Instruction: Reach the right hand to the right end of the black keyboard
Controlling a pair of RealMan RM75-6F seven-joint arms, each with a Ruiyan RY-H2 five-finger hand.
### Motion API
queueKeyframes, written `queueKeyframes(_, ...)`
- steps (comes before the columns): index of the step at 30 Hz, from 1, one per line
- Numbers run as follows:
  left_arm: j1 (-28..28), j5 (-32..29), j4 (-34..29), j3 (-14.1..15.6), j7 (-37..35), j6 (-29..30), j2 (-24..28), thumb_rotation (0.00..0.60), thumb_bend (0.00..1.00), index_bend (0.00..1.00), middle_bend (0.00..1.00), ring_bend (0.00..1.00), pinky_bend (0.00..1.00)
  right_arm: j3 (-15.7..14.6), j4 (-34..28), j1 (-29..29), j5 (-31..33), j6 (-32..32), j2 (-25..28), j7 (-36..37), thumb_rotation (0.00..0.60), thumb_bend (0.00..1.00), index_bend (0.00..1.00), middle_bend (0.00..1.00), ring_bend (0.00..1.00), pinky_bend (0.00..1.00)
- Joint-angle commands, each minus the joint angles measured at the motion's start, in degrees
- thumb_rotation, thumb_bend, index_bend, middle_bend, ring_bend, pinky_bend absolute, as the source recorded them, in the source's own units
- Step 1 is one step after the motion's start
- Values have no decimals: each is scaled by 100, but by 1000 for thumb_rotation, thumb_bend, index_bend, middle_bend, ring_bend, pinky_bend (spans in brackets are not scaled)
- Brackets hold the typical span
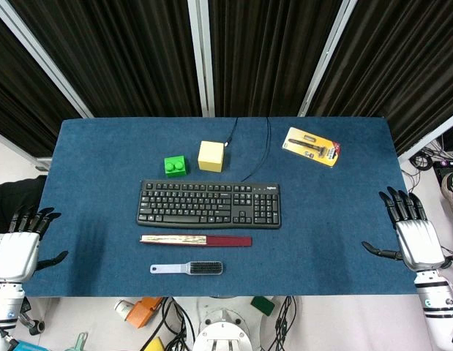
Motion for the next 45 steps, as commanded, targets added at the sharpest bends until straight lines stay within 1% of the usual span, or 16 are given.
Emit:
queueKeyframes(1,0,-10,6,-5,-9,-6,-5,600,63,226,158,88,12,67,-38,-9,-5,-92,-4,-71,391,228,0,0,0,0)
queueKeyframes(8,7,-6,32,-2,-31,-3,-11,600,64,226,157,88,12,293,-270,164,-65,-458,-9,-351,390,228,0,1,0,0)
queueKeyframes(9,6,-6,39,-8,-52,2,-11,600,63,226,158,88,12,368,-353,257,-75,-565,-19,-459,389,228,0,23,1,21)
queueKeyframes(10,5,-8,47,-15,-68,5,-13,600,63,227,158,88,12,431,-415,343,-77,-664,-33,-552,389,228,0,74,32,87)
queueKeyframes(12,3,-17,70,-29,-88,12,-20,600,64,227,158,88,12,585,-576,598,-32,-1000,-90,-781,389,249,0,225,213,334)
queueKeyframes(13,3,-13,78,-30,-94,15,-23,600,63,227,158,89,12,649,-653,734,13,-1212,-116,-829,391,299,0,306,356,483)
queueKeyframes(14,2,-9,85,-29,-100,15,-26,600,63,227,158,89,12,723,-713,881,82,-1439,-145,-864,393,377,1,387,493,610)
queueKeyframes(16,2,-2,99,-21,-103,7,-24,600,63,226,158,89,12,894,-815,1245,362,-2040,-211,-983,396,546,23,553,707,785)
queueKeyframes(19,14,-25,108,-19,-106,2,-19,600,64,226,158,89,12,1139,-875,1771,1012,-2850,-364,-1389,396,765,109,781,930,976)
queueKeyframes(20,19,-39,111,-21,-111,0,-20,600,64,227,158,89,12,1208,-865,1929,1249,-3062,-431,-1534,393,823,131,827,969,996)
queueKeyframes(22,28,-64,113,-26,-120,-4,-18,600,64,226,158,89,12,1349,-754,2287,1829,-3465,-628,-1871,379,921,153,879,999,1000)
queueKeyframes(25,37,-90,122,-20,-118,-25,-22,600,63,226,158,88,12,1472,-475,2758,2656,-3822,-968,-2325,353,998,173,911,1000,1000)
queueKeyframes(31,39,-171,156,-26,-111,-97,-35,600,63,227,158,89,12,1517,191,3588,4083,-4368,-1614,-2758,323,1000,192,923,1000,1000)
queueKeyframes(35,26,-202,160,-38,-88,-135,-23,600,64,226,158,88,12,1463,583,4057,4763,-4681,-1925,-2832,320,1000,202,925,1000,1000)
queueKeyframes(39,10,-227,150,-54,-68,-166,-18,600,64,226,158,88,12,1354,816,4421,5222,-4877,-2083,-2864,319,1000,205,925,1000,1000)
queueKeyframes(45,0,-262,143,-58,-36,-208,-21,600,63,226,158,88,12,1122,971,4805,5696,-4857,-2224,-2944,319,1000,207,925,1000,1000)
